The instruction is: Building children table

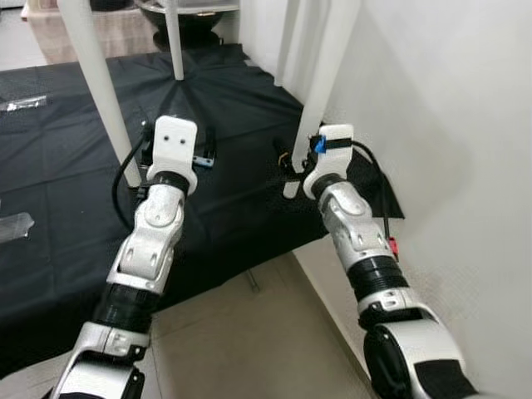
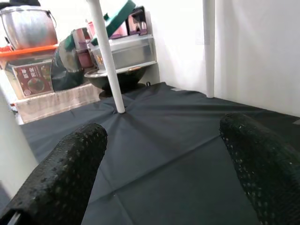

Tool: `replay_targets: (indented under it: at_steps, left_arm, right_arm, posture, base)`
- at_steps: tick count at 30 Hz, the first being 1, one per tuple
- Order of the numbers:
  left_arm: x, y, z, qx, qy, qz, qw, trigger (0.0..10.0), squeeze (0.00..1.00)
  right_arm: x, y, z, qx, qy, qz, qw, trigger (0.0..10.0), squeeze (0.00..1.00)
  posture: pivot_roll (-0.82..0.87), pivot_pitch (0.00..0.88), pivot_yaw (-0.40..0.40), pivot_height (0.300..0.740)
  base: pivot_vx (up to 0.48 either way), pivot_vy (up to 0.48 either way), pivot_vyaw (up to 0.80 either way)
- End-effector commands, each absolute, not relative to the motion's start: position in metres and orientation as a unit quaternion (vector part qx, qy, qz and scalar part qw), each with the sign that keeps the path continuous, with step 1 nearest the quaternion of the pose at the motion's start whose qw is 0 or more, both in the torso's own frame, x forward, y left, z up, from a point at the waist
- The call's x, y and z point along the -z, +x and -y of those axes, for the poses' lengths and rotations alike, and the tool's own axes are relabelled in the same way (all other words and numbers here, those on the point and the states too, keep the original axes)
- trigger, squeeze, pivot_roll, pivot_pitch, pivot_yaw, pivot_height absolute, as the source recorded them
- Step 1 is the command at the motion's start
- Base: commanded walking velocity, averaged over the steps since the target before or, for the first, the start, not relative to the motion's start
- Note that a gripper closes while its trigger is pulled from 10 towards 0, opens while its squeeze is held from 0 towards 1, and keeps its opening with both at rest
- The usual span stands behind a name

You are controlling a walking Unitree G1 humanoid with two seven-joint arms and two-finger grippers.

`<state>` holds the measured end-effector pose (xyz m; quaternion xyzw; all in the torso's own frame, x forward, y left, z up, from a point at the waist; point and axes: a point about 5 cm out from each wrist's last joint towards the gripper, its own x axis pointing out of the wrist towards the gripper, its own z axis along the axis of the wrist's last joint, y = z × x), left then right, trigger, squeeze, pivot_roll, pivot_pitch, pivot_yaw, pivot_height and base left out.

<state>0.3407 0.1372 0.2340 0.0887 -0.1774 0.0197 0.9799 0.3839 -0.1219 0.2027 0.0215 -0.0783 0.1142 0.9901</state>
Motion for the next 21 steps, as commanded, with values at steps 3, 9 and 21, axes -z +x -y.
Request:
replay_targets:
  at_steps: [3, 9, 21]
  left_arm:
    - [-0.224, 0.324, -0.136, -0.009, 0.099, 0.16, 0.982, 10.0, 0.0]
    - [-0.184, 0.28, -0.137, 0.036, 0.1, 0.125, 0.987, 10.0, 0.0]
    - [-0.139, 0.228, -0.125, 0.063, 0.07, 0.026, 0.995, 10.0, 0.0]
  right_arm:
    - [-0.197, 0.366, 0.138, -0.114, 0.012, 0.081, 0.99, 10.0, 0.0]
    - [-0.176, 0.325, 0.16, -0.112, 0.008, 0.075, 0.991, 10.0, 0.0]
    - [-0.15, 0.287, 0.153, -0.101, -0.007, 0.034, 0.994, 10.0, 0.0]
  posture:
    - [0.04, 0.045, -0.065, 0.74]
    - [0.03, 0.046, -0.05, 0.74]
    - [0.04, 0.038, -0.045, 0.74]
  base:
    - [0.0, 0.0, 0.0]
    - [0.0, 0.0, 0.0]
    - [0.0, 0.0, 0.18]
